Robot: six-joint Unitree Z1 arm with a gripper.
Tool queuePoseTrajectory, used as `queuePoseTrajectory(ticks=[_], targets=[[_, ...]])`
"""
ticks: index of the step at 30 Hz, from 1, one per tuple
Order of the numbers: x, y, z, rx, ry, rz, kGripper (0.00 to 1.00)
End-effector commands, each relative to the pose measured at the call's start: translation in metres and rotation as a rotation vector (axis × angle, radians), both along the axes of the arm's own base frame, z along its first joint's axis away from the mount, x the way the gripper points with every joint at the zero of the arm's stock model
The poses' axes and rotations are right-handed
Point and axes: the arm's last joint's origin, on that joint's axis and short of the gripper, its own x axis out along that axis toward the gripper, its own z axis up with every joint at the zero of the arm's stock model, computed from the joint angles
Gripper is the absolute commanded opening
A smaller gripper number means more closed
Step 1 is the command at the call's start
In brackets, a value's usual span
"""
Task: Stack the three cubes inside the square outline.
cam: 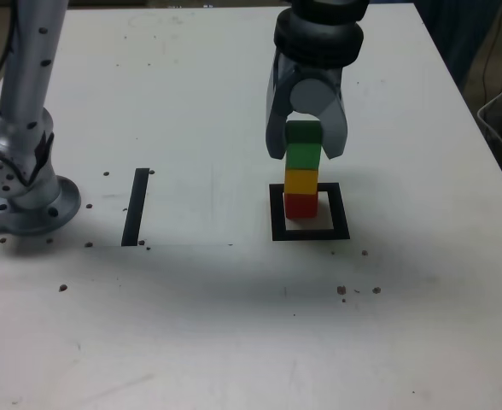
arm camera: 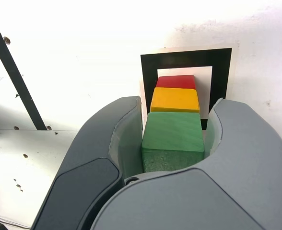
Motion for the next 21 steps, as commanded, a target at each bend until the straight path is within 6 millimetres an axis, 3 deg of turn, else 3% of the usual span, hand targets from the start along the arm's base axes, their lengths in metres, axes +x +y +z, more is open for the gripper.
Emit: queuePoseTrajectory(ticks=[1,5,10,13,21], targets=[[0.001,0.001,-0.003,-0.001,0.006,-0.001,0.27],[0.001,0.002,-0.004,-0.007,0.012,-0.005,0.38],[0.001,0.001,-0.006,-0.024,0.016,-0.021,0.8],[0.0,0.001,-0.004,-0.025,0.012,-0.025,0.96],[-0.008,0.003,0.008,-0.013,-0.012,-0.025,0.99]])
